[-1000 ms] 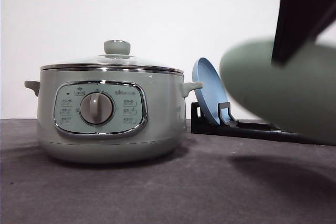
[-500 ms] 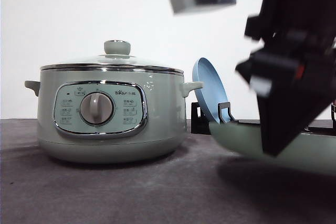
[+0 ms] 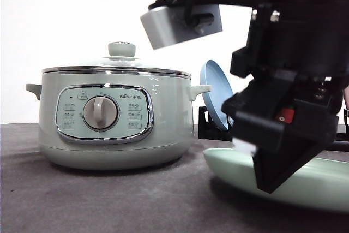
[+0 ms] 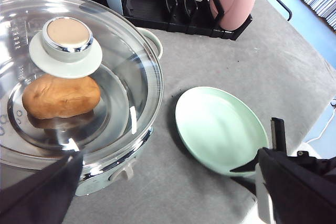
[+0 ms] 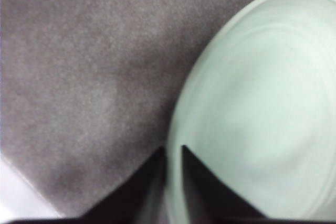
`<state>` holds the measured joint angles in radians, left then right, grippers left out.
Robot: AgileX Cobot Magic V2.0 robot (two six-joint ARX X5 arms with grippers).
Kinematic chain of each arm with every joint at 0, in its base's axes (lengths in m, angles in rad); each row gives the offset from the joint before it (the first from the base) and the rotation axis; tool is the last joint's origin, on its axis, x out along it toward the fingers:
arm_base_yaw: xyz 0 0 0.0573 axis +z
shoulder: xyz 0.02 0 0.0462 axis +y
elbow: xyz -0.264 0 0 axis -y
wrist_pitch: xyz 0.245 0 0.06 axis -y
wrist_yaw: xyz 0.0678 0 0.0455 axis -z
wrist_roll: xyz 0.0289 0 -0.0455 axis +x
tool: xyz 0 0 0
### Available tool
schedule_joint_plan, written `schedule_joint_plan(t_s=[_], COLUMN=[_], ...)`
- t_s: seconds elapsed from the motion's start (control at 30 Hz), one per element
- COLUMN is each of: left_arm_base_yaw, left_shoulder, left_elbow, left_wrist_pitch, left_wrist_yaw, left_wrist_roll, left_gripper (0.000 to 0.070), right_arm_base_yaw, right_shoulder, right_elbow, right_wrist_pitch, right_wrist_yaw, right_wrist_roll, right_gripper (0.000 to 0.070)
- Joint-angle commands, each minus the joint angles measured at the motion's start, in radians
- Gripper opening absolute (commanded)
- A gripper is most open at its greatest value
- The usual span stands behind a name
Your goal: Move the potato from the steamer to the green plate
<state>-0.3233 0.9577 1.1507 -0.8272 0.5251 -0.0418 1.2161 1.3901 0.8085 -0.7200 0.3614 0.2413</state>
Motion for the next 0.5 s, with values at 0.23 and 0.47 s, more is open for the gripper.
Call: schedule_joint_plan(t_s=[0.23, 0.47], left_arm_base_yaw=[-0.005, -0.005], left_shoulder=[0.01, 0.01], left_elbow=[0.021, 0.021], left_wrist_pitch=[0.012, 0.011], left_wrist_yaw=[0.006, 0.006], left_wrist_roll=[0.024, 0.026], left_gripper=[0.07, 0.07], right_arm_base_yaw=[-0.003, -0.083], right_shoulder=[-0.125, -0.293], right_elbow=[0.04, 0.091], right_wrist_pitch=[-0.019, 0.029], right_wrist_yaw=[-0.101, -0.192], right_wrist_roll=[0.036, 0.069], right_gripper=[0.0464, 0.0485])
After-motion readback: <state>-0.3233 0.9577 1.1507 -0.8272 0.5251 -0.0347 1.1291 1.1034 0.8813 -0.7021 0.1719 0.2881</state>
